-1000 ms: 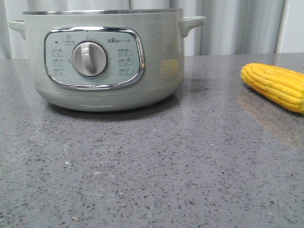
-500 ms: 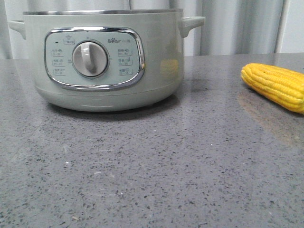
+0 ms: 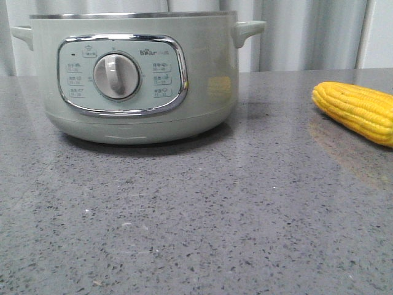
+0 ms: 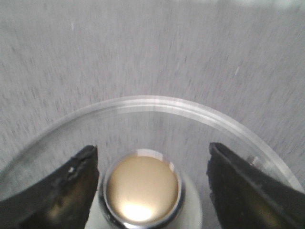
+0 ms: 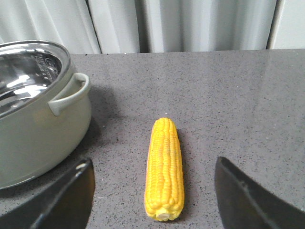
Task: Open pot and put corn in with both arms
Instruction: 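Grasp the yellow corn cob with the right gripper, then lift the corn and lower it into the pot with the right gripper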
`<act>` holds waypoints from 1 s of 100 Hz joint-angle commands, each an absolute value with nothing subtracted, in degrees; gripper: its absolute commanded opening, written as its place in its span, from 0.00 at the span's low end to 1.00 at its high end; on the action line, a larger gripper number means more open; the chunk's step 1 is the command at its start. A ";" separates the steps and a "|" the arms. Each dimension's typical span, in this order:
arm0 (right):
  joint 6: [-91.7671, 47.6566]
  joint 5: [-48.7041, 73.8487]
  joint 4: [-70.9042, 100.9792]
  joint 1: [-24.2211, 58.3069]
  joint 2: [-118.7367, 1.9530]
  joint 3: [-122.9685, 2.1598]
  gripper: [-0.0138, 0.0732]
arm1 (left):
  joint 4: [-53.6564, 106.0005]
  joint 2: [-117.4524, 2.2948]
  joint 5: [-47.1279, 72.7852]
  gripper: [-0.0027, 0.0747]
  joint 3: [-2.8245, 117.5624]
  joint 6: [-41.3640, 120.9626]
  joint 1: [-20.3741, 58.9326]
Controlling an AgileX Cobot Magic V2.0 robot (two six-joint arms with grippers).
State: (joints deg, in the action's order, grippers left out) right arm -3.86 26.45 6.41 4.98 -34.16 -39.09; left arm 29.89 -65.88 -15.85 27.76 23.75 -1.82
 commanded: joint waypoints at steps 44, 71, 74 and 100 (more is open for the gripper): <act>-4.14 20.39 4.58 4.89 -67.60 -49.06 0.66 | 29.48 -24.97 -12.48 0.42 29.37 23.79 -1.53; -4.14 22.49 9.00 5.00 -77.29 -52.84 0.51 | 29.48 -17.63 -4.49 0.36 29.37 23.79 -1.53; -4.14 22.73 9.52 5.00 -77.41 -53.36 0.42 | 29.48 -17.63 -4.24 0.35 29.37 23.79 -1.53; -4.14 24.74 9.77 5.00 -77.41 -61.72 0.07 | 29.48 -17.63 -3.88 0.35 29.37 23.79 -1.53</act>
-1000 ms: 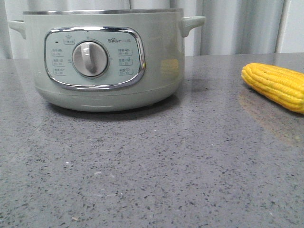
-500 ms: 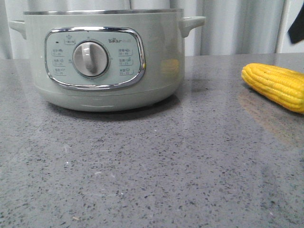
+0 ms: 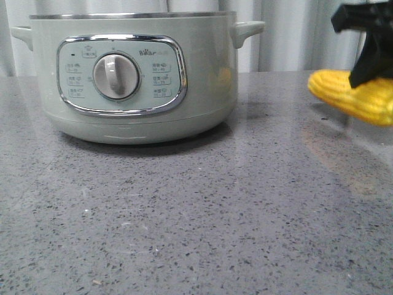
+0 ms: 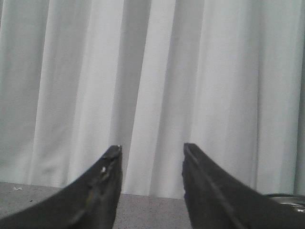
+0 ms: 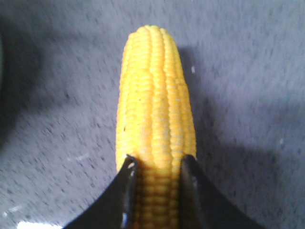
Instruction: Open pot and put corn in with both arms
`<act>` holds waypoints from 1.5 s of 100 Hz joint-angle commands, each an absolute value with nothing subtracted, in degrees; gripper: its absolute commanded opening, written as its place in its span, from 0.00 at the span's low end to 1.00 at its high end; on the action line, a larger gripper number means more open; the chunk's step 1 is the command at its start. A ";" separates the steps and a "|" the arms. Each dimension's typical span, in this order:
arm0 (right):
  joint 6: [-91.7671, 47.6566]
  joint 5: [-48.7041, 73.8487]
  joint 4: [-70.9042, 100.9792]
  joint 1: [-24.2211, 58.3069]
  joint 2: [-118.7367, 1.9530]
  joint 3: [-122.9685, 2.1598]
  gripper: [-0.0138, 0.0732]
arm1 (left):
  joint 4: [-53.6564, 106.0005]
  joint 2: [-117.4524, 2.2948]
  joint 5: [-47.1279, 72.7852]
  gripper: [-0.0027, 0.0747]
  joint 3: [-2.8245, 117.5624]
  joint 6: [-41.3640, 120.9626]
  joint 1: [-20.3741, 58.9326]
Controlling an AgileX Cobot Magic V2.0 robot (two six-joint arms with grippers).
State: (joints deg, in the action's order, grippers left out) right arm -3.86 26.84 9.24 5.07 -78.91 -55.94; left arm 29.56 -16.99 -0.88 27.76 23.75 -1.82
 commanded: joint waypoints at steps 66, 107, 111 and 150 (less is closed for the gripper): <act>-4.14 21.93 14.48 29.73 -88.07 -90.92 0.07 | 29.59 -17.63 -1.45 0.35 29.37 23.79 -1.53; -4.14 25.96 13.83 29.88 -94.14 -91.00 0.64 | 39.46 -15.00 22.67 0.01 29.39 23.90 -1.53; -4.14 26.89 13.83 29.45 -93.39 -91.00 0.71 | 39.55 -14.74 25.41 0.01 29.39 24.13 -1.53; -4.14 40.09 -0.56 27.56 -68.04 -84.84 0.32 | 39.83 -7.31 31.88 0.01 29.03 38.78 -1.53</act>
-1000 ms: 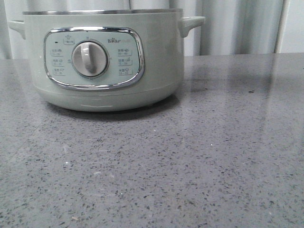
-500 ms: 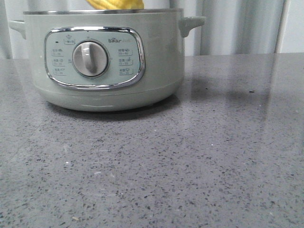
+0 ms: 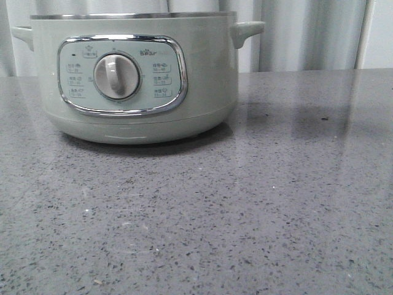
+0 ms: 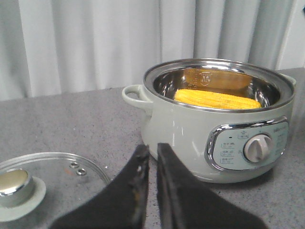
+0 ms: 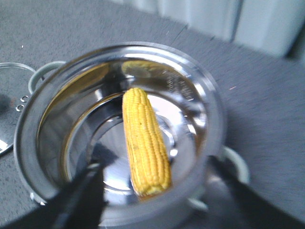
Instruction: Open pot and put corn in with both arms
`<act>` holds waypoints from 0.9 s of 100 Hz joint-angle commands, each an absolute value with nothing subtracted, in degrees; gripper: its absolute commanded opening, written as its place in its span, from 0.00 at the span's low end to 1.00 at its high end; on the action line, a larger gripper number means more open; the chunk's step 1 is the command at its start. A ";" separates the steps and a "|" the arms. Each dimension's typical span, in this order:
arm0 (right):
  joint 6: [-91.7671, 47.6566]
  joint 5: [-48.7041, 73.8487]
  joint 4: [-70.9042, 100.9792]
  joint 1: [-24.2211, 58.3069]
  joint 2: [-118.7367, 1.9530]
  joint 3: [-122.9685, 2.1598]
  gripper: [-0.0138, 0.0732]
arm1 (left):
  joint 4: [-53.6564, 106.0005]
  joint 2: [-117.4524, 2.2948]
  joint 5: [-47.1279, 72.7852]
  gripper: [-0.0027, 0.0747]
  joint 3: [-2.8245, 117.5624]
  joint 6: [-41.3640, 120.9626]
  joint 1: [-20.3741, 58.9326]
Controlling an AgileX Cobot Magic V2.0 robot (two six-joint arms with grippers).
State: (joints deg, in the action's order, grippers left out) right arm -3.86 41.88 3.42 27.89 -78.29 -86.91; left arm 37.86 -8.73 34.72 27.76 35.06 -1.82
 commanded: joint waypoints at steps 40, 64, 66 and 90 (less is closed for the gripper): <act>-2.61 19.28 -14.02 27.56 -16.38 -43.93 0.11 | 45.68 -0.41 31.38 0.01 20.01 39.48 -1.53; 1.08 28.80 -16.86 27.22 -12.44 -42.51 0.11 | 47.59 -0.41 27.28 0.01 18.89 39.48 -1.53; 1.08 28.65 -16.96 27.22 -12.44 -42.51 0.11 | 47.71 -0.41 27.01 0.01 18.89 39.48 -1.53; 1.08 28.67 -16.77 27.22 -12.44 -42.51 0.11 | 48.56 -0.41 26.84 0.01 18.89 39.48 -1.53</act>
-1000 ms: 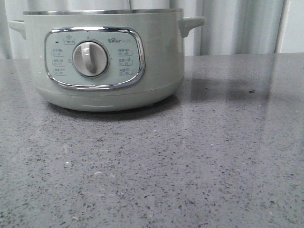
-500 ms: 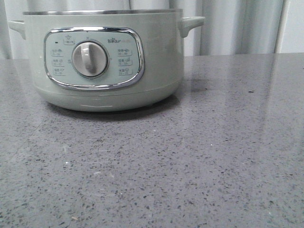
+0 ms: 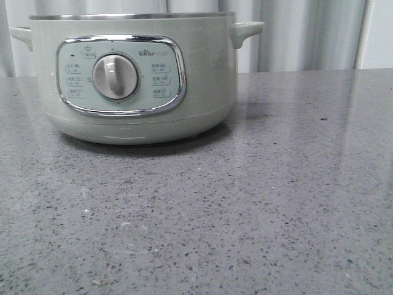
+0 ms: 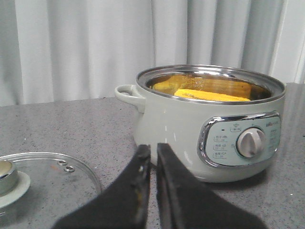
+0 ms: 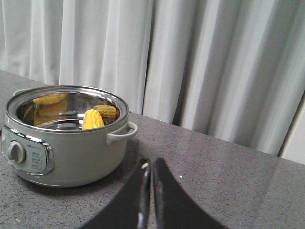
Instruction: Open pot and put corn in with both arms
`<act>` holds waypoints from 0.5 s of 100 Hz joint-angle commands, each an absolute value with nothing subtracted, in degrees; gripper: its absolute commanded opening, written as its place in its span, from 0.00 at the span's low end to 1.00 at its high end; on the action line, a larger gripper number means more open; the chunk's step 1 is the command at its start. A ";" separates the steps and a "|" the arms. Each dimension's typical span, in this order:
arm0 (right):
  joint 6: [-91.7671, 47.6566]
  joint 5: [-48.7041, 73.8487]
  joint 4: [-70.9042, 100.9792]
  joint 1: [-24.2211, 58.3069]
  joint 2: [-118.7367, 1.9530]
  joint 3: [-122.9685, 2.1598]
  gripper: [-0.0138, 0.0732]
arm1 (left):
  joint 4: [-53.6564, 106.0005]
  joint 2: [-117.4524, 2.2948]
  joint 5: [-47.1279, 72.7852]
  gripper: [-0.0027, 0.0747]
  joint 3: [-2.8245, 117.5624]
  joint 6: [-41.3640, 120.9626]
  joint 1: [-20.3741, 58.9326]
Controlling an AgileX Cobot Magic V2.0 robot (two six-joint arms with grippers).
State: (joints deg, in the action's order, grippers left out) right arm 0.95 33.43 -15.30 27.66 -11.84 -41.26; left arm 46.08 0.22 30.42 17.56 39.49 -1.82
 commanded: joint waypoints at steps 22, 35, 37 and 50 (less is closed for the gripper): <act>1.08 28.67 -16.77 27.22 -12.44 -42.51 0.11 | 48.56 -0.41 26.84 0.01 18.89 39.48 -1.53; 1.08 28.67 -16.77 27.22 -12.44 -42.51 0.11 | 48.56 -0.41 26.84 0.01 18.89 39.48 -1.53; 1.08 28.67 -16.77 27.22 -12.44 -42.51 0.11 | 48.56 -0.41 26.72 0.01 18.85 39.48 -1.53; 1.08 28.67 -16.77 27.22 -12.44 -42.51 0.11 | 44.60 -0.41 24.41 0.01 17.39 42.63 -1.53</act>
